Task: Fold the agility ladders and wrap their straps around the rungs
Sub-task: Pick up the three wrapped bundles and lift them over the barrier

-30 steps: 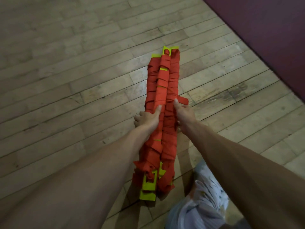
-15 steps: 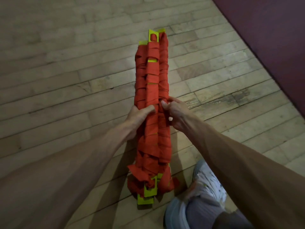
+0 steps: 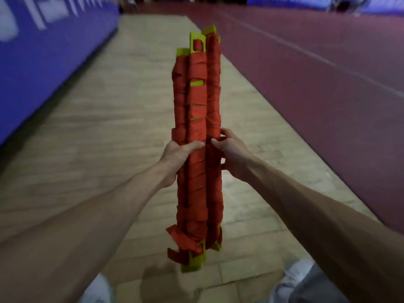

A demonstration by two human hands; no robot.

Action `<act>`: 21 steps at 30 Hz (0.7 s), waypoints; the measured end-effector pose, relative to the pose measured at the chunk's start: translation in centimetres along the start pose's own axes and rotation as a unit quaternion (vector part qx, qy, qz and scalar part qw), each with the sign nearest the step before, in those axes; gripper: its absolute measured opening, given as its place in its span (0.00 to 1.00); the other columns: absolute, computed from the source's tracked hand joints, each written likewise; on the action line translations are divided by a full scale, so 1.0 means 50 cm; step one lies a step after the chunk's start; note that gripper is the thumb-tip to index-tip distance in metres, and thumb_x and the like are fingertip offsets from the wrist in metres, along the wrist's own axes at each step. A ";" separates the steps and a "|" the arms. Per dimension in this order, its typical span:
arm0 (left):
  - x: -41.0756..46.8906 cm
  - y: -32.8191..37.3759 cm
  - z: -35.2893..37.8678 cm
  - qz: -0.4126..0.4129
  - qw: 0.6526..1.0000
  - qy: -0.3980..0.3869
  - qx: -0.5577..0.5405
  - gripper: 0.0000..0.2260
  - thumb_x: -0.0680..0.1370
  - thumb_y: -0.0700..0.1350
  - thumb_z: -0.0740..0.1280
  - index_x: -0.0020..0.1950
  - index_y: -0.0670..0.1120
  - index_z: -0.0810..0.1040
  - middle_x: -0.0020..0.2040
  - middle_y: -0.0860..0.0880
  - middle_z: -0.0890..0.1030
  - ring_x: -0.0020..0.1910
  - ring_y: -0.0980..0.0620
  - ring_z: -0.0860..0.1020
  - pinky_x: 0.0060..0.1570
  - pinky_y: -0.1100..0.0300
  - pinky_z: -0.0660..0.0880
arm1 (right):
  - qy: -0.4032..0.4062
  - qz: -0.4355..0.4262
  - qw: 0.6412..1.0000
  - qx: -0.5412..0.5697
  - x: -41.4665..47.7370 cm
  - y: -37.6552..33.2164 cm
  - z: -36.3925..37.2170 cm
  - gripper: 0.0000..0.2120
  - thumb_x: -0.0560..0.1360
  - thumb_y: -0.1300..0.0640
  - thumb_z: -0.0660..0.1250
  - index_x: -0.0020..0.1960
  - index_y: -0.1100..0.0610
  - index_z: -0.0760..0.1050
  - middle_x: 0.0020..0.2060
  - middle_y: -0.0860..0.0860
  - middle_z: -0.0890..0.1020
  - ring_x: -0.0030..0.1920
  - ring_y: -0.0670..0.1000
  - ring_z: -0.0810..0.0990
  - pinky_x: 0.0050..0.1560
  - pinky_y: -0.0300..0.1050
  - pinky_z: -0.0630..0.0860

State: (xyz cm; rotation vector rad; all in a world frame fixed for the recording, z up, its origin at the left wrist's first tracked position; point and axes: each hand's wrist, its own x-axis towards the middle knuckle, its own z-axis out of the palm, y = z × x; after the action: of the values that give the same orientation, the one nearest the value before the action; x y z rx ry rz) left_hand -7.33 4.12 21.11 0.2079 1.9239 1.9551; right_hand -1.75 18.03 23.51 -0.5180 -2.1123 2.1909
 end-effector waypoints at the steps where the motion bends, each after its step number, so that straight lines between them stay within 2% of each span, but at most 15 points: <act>1: -0.026 0.045 -0.021 0.014 1.000 -0.003 -0.005 0.11 0.74 0.42 0.73 0.56 0.43 0.82 0.47 0.46 0.86 0.46 0.48 0.84 0.47 0.57 0.80 | -0.017 -0.016 1.000 0.004 -0.024 -0.044 0.021 0.14 0.83 0.59 0.59 0.66 0.47 0.70 0.43 0.45 0.78 0.39 0.47 0.75 0.41 0.47 0.72; 3: -0.081 0.130 -0.061 0.044 0.999 -0.009 -0.012 0.13 0.74 0.41 0.73 0.58 0.42 0.82 0.51 0.44 0.86 0.49 0.46 0.84 0.52 0.53 0.81 | -0.045 -0.049 0.998 -0.002 -0.071 -0.126 0.061 0.11 0.84 0.50 0.56 0.64 0.42 0.70 0.46 0.45 0.78 0.41 0.48 0.75 0.44 0.50 0.74; 5: -0.130 0.205 -0.094 0.077 0.997 -0.019 -0.019 0.14 0.74 0.42 0.73 0.59 0.43 0.81 0.53 0.43 0.85 0.52 0.45 0.84 0.56 0.48 0.80 | -0.056 -0.084 0.995 -0.018 -0.112 -0.199 0.095 0.12 0.84 0.46 0.55 0.63 0.45 0.72 0.48 0.48 0.77 0.43 0.51 0.75 0.47 0.54 0.75; 8: -0.170 0.280 -0.135 0.114 0.993 -0.033 -0.027 0.16 0.76 0.46 0.72 0.63 0.44 0.80 0.56 0.45 0.84 0.55 0.45 0.83 0.58 0.47 0.79 | -0.054 -0.139 0.986 -0.071 -0.139 -0.278 0.135 0.14 0.84 0.47 0.57 0.64 0.52 0.73 0.48 0.50 0.79 0.45 0.53 0.78 0.47 0.52 0.78; 11: -0.149 0.292 -0.160 0.135 0.990 -0.040 -0.026 0.19 0.77 0.48 0.71 0.67 0.46 0.76 0.59 0.47 0.83 0.58 0.48 0.82 0.59 0.49 0.78 | -0.058 -0.160 0.980 -0.100 -0.123 -0.304 0.147 0.12 0.83 0.50 0.60 0.61 0.55 0.73 0.44 0.51 0.79 0.41 0.50 0.78 0.43 0.48 0.79; 14: -0.053 0.238 -0.177 0.132 0.990 0.019 -0.051 0.28 0.74 0.46 0.74 0.71 0.45 0.68 0.61 0.47 0.82 0.59 0.49 0.81 0.58 0.52 0.78 | -0.041 -0.166 0.976 -0.136 -0.038 -0.272 0.158 0.06 0.81 0.53 0.63 0.54 0.55 0.70 0.43 0.53 0.78 0.38 0.50 0.77 0.38 0.48 0.79; 17: 0.032 0.166 -0.190 0.097 0.993 0.048 -0.046 0.25 0.75 0.41 0.73 0.70 0.42 0.69 0.60 0.46 0.82 0.58 0.49 0.82 0.58 0.52 0.78 | 0.014 -0.196 0.966 -0.169 0.066 -0.190 0.169 0.06 0.78 0.54 0.66 0.46 0.50 0.68 0.42 0.52 0.78 0.41 0.53 0.78 0.44 0.59 0.81; 19: 0.116 0.105 -0.212 0.059 0.995 0.063 -0.046 0.23 0.74 0.39 0.74 0.67 0.41 0.72 0.57 0.45 0.83 0.56 0.48 0.82 0.56 0.54 0.79 | 0.012 -0.192 0.966 -0.171 0.161 -0.119 0.181 0.07 0.75 0.51 0.66 0.51 0.48 0.70 0.44 0.48 0.79 0.43 0.52 0.80 0.48 0.64 0.80; 21: 0.197 0.062 -0.236 0.033 0.994 0.092 -0.047 0.18 0.74 0.35 0.73 0.63 0.41 0.75 0.54 0.45 0.84 0.54 0.48 0.83 0.54 0.56 0.80 | -0.014 -0.188 0.963 -0.191 0.249 -0.070 0.192 0.16 0.74 0.49 0.64 0.61 0.47 0.71 0.44 0.43 0.78 0.48 0.52 0.81 0.52 0.64 0.79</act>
State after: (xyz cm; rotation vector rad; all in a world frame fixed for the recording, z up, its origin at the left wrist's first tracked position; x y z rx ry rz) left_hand -21.21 -3.13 22.02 0.0678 1.9526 2.1698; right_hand -16.81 12.36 24.49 -0.0817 -2.4175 1.6079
